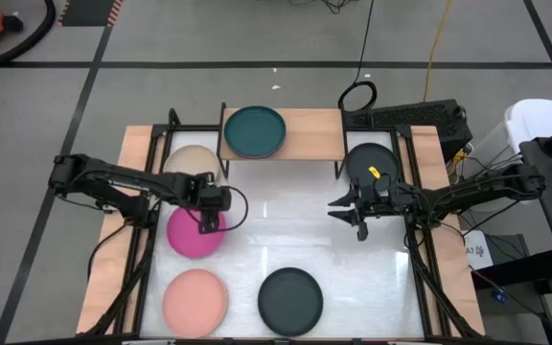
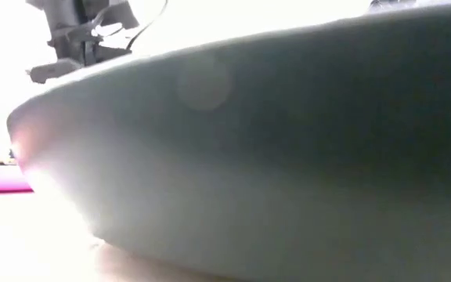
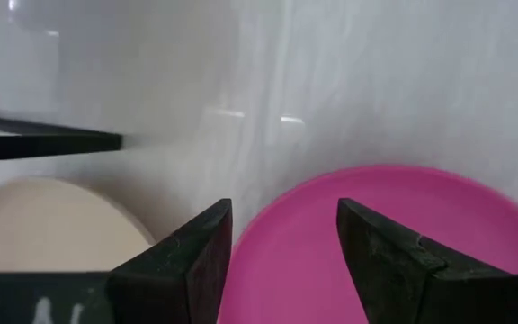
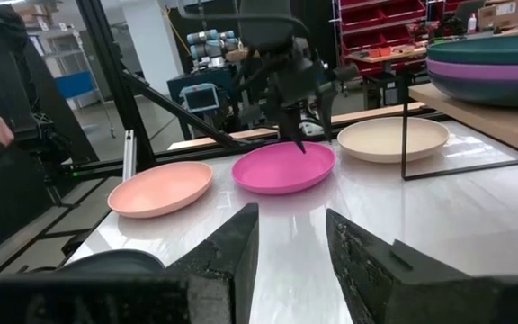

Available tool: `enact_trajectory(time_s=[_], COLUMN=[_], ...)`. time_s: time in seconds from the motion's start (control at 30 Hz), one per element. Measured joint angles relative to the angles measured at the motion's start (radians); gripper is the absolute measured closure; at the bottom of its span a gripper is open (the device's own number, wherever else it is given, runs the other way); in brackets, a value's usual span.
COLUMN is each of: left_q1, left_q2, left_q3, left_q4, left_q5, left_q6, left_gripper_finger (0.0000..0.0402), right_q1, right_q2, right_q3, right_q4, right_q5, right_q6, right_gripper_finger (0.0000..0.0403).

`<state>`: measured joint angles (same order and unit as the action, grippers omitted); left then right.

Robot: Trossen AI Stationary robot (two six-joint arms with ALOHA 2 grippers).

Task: Place and stack plates onto a shelf
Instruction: Stack the pink plate on top of the dark green plate on the shelf

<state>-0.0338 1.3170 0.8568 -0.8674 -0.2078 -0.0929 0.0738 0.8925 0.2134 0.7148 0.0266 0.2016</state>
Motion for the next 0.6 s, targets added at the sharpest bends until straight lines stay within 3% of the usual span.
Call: enact_trajectory(time_s=[0.33, 0.6], left_q1=[0.003, 0.071], left_q2=[0.0, 0.001], left_q3=[-0.16, -0.168], left_q4=[0.104, 0.197], left_q5=[-0.002, -0.011], left_q6=[0.063, 0.138], left_gripper_finger=[0.0195, 0.0195], right_q1=[0.0, 0.0], right_q2=[0.0, 0.0], right_q3=[0.0, 0.0], right_q4=[-0.001, -0.001], right_q5=[0.004, 0.032], right_q6=[-0.003, -0.003], right_gripper_finger=[0.0287, 0.0287])
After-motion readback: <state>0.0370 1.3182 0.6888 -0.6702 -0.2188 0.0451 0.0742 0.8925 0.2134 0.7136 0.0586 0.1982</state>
